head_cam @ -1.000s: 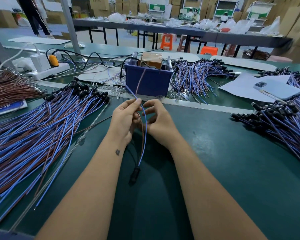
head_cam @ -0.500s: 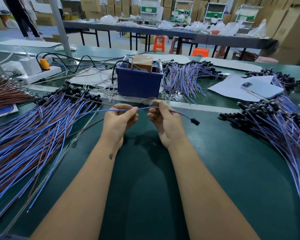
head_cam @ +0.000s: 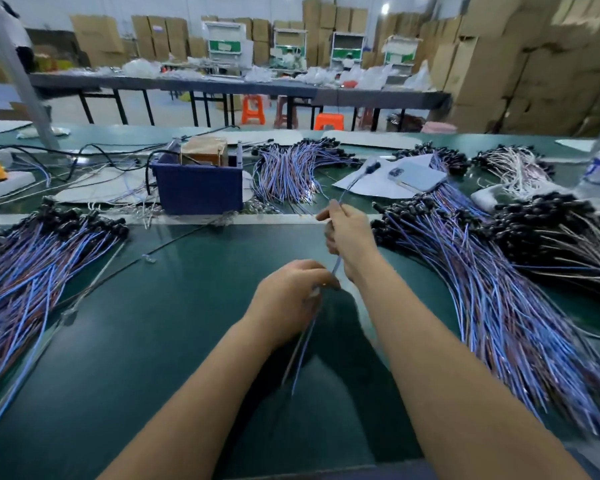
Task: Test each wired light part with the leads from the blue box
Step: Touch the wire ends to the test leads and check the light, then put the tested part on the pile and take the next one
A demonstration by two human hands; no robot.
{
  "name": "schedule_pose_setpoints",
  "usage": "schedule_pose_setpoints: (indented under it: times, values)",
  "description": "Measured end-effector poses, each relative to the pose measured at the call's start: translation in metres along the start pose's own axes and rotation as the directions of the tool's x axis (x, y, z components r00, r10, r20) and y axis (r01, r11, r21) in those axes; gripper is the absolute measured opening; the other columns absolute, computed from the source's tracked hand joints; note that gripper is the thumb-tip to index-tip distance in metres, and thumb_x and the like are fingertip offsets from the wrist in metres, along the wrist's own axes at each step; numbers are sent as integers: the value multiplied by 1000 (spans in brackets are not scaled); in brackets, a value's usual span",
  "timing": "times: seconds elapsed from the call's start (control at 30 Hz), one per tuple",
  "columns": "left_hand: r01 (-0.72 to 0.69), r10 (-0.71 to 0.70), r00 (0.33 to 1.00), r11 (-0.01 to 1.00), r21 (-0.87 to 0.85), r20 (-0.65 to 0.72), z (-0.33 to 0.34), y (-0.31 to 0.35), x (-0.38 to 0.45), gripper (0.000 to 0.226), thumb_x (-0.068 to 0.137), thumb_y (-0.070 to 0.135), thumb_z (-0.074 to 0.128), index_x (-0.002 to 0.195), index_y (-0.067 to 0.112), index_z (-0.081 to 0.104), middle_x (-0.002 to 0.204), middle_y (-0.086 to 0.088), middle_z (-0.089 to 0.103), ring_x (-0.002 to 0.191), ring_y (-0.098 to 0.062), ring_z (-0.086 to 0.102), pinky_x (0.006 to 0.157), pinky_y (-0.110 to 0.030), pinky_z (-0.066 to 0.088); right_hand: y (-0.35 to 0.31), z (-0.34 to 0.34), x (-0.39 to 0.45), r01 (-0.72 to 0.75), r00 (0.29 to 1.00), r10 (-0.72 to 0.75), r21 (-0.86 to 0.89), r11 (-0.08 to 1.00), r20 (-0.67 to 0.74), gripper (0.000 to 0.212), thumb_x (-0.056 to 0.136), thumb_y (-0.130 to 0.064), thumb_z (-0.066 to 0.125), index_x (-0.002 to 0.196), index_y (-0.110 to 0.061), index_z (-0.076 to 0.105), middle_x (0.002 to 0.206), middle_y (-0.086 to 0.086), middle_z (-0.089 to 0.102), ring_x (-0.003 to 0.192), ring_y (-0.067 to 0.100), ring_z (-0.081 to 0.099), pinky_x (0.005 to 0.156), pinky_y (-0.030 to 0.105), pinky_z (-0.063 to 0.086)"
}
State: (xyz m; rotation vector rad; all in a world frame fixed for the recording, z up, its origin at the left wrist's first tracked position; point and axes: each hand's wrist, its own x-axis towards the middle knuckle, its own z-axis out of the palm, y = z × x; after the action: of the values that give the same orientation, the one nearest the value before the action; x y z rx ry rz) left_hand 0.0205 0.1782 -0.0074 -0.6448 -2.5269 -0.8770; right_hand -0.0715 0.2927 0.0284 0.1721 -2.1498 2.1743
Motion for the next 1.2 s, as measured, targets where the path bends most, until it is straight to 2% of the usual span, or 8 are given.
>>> schedule_pose_setpoints:
  times: [0.1, 0.2, 0.33, 0.4, 0.47, 0.83, 1.0, 1.2]
  values:
    - [-88, 92, 991, 995, -44, 99, 23, 39, 16, 41, 81, -2, 55, 106, 26, 73, 111, 9, 67, 104, -16, 59, 82, -33, 50, -18, -57, 7, 67, 993, -106, -453, 889, -59, 39, 99, -29, 45, 69, -13, 63, 53, -1, 55, 53, 19, 53, 52, 33, 42]
    - [-83, 99, 989, 986, -141, 110, 40, 64, 25, 42, 86, -3, 51, 112, 23, 72, 110, 2, 69, 103, -19, 60, 83, -35, 49, -34, -108, 7, 28, 982, -161, -780, 625, -94, 40, 97, -34, 44, 75, -7, 64, 72, 11, 62, 72, 32, 57, 62, 37, 41]
    - [-70, 90, 987, 987, -146, 134, 54, 72, 25, 32, 90, 4, 52, 109, 19, 73, 109, 1, 68, 100, -19, 59, 82, -31, 47, -37, -153, 1, -134, 968, -160, -937, 322, -194, 28, 96, -28, 43, 76, -12, 55, 80, 9, 59, 78, 32, 53, 58, 32, 33]
    - [-47, 70, 986, 987, -151, 148, 55, 65, 21, 28, 89, 3, 54, 103, 16, 74, 110, 1, 66, 99, -18, 58, 82, -33, 47, -31, -157, -3, -213, 954, -171, -959, 189, -246, 27, 94, -27, 45, 110, -12, 61, 116, 16, 59, 106, 36, 51, 82, 39, 42]
    - [15, 8, 989, 987, -157, 148, 52, 53, 17, 25, 88, 3, 56, 98, 16, 74, 111, 2, 65, 102, -16, 58, 85, -35, 47, -24, -146, -6, -247, 945, -192, -963, 112, -265, 41, 93, -28, 47, 129, -10, 50, 136, 21, 44, 124, 38, 38, 103, 44, 32]
    - [393, -385, 904, 919, 8, -189, -37, -37, -20, 22, 85, 5, 55, 94, 14, 73, 99, -1, 64, 97, -21, 57, 82, -34, 47, 19, 64, -21, 191, 978, -155, -905, 380, 141, 45, 91, -37, 53, 132, -19, 49, 134, 14, 43, 125, 33, 33, 101, 40, 28]
    - [618, -495, 754, 757, 211, -433, -95, -92, -43, 20, 87, 13, 56, 99, 13, 72, 128, -9, 51, 117, -27, 49, 89, -37, 44, 33, 142, -34, 315, 943, -81, -791, 525, 323, 47, 92, -38, 50, 137, -23, 45, 136, 13, 41, 126, 32, 33, 102, 41, 27]
    - [851, -742, 525, 459, 255, -417, -128, -130, -53, 41, 92, 18, 50, 133, 14, 47, 155, -19, 12, 120, -41, 45, 85, -43, 40, 49, 155, -35, 378, 910, -72, -745, 550, 408, 38, 94, -38, 48, 129, -27, 53, 129, 3, 47, 124, 25, 34, 104, 37, 24]
